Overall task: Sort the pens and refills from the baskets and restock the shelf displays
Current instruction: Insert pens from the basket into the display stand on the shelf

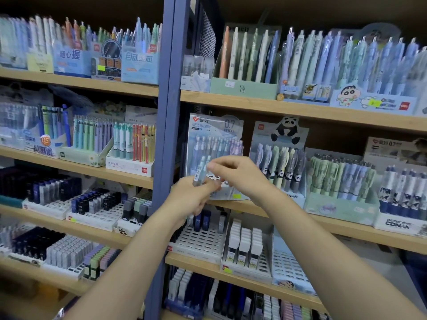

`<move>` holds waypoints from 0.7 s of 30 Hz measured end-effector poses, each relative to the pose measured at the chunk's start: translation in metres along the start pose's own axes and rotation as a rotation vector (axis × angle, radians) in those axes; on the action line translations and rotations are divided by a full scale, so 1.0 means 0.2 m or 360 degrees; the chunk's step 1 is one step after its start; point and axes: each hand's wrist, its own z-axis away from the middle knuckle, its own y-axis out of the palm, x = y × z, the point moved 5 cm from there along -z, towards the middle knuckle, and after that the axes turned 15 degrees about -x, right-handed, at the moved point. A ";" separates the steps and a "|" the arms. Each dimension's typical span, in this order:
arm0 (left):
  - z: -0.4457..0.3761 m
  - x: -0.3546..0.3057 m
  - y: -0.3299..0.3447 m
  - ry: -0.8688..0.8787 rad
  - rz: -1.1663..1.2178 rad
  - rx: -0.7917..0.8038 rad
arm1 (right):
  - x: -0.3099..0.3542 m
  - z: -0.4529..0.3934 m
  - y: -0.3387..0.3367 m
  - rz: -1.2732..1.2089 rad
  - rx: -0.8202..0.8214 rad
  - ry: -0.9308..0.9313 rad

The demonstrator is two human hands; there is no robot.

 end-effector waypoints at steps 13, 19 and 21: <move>0.04 0.07 0.00 0.0058 0.0127 0.0009 | -0.13 -0.01 -0.09 -0.0507 -0.0261 0.0369; -0.02 0.08 -0.06 0.0148 -0.0027 -0.0487 | -0.08 -0.08 -0.17 -0.0442 -0.0581 0.0254; -0.05 0.09 -0.08 0.0199 -0.0135 -0.0592 | -0.05 -0.12 -0.22 -0.0297 -0.0785 0.0133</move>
